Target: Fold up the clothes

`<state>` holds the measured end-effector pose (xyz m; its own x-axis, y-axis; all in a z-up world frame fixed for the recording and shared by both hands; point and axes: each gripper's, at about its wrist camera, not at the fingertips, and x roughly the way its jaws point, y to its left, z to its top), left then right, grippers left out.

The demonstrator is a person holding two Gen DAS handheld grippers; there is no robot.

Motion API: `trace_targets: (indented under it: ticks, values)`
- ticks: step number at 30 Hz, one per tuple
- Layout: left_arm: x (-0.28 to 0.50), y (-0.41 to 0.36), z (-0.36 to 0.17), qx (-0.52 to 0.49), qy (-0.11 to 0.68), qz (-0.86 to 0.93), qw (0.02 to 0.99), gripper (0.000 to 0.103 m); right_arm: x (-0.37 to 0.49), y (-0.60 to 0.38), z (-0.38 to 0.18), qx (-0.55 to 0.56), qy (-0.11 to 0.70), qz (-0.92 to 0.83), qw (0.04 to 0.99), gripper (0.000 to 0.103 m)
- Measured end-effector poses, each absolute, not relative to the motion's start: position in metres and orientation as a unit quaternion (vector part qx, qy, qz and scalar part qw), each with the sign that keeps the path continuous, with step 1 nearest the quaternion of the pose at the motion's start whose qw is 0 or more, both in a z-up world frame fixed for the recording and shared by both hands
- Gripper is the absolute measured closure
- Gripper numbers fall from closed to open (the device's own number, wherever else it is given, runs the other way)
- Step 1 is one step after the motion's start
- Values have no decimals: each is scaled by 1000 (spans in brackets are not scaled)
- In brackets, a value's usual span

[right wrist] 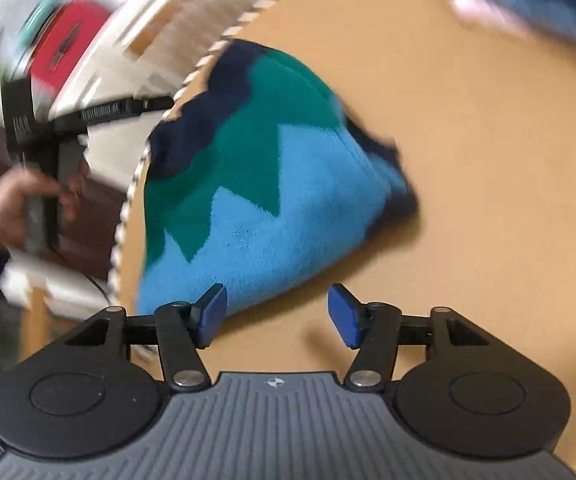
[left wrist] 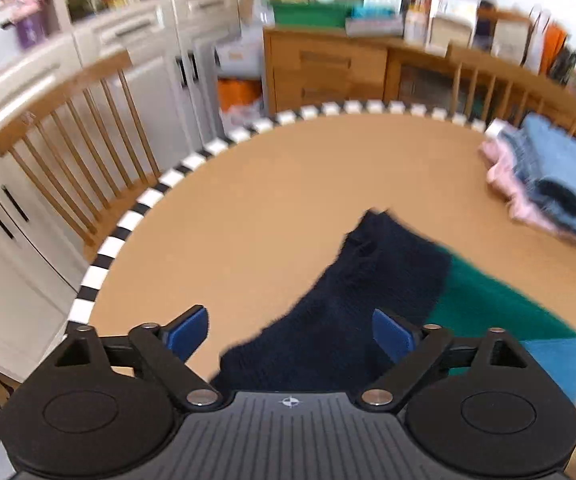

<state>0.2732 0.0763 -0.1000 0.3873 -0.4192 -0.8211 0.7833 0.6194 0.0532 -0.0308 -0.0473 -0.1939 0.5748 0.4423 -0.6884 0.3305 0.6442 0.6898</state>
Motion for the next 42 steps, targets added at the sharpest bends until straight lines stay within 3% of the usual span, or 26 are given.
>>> trace_targets:
  ticks: [3,5,7,9,17,23,25,26,34,37,42]
  values:
    - [297,65,-126,217,458,-367,780,13,-29,-53,-215,513,444,4,734,44]
    - [303,63,-140,210,485,-359,769,13,-25,-54,-223,526,435,-26,731,51]
    - [308,67,-147,184,510,-354,762,13,-19,-56,-231,536,430,-34,726,65]
    - [310,75,-153,153,537,-343,755,12,-13,-61,-238,549,429,-36,717,70]
    - [255,100,-159,122,561,-344,743,13,29,-124,-210,487,400,-85,772,72]
    - [173,106,-160,119,557,-373,733,8,79,-169,-207,486,413,-60,768,61]
    - [177,120,-153,75,571,-349,739,11,76,-183,-206,510,411,-25,755,44]
    - [180,127,-147,60,572,-337,745,15,71,-189,-205,513,410,-9,755,44]
    - [202,130,-77,-58,497,-357,789,15,54,-203,-227,531,448,36,718,44]
    - [201,95,-98,8,500,-359,788,27,51,-204,-239,561,447,39,695,36]
    - [212,82,-144,47,545,-314,776,45,52,-203,-245,579,441,54,684,35]
